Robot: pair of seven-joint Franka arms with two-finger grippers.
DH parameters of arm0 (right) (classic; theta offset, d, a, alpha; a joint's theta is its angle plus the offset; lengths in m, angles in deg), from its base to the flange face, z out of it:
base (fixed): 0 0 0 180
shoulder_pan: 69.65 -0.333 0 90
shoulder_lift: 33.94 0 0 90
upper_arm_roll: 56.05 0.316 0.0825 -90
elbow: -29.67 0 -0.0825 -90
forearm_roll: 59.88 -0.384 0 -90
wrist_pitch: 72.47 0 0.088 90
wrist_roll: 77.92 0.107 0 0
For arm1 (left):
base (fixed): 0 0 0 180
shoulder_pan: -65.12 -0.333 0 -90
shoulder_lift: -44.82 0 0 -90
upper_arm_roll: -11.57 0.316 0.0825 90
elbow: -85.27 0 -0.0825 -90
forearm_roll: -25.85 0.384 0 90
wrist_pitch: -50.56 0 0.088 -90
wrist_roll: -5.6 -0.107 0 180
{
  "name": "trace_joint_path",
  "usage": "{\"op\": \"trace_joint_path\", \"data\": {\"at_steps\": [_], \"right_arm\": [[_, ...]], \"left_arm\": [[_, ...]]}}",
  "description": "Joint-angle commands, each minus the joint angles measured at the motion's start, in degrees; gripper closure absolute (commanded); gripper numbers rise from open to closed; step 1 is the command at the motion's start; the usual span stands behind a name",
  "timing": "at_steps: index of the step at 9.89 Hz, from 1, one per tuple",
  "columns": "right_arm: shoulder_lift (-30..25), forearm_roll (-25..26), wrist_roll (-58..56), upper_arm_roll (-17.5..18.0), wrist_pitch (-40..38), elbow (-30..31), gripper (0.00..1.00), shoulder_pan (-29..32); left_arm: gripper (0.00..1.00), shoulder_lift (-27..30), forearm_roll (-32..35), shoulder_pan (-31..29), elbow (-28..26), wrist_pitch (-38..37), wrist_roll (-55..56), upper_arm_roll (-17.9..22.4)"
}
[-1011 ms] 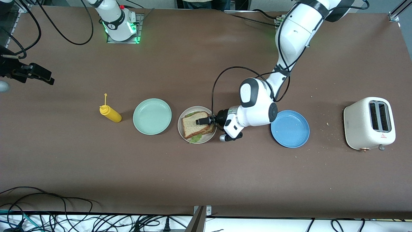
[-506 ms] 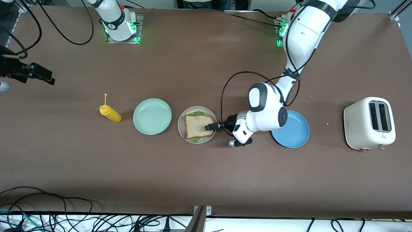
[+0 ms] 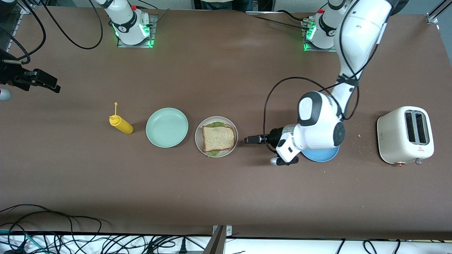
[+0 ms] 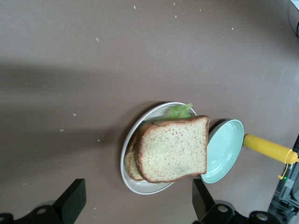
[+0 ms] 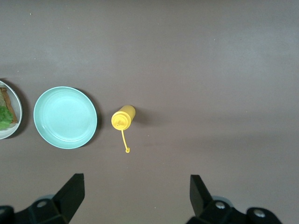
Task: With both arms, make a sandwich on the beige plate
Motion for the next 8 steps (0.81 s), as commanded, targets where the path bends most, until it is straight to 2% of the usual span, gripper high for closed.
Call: {"op": "trace_joint_path", "data": {"at_steps": [1, 2, 6, 8], "right_arm": [[0.0, -0.2, 0.2, 0.0, -0.5, -1.0, 0.00, -0.1], [0.0, -0.2, 0.3, 0.0, -0.5, -1.0, 0.00, -0.1], [-0.2, -0.3, 0.3, -0.4, -0.6, -1.0, 0.00, -0.1], [-0.3, -0.7, 0.3, -0.5, -0.6, -1.0, 0.00, 0.0]], "left_arm": [[0.00, 2.9, 7.5, -0.5, -1.0, -1.5, 4.8, -0.1], [0.00, 3.4, 10.8, -0.5, -1.0, -2.3, 7.1, -0.2], [0.00, 4.7, 16.0, -2.0, -0.9, -6.8, 7.9, 0.0], [0.00, 6.1, 19.6, -2.1, -0.7, -10.3, 7.9, 1.4]]}}
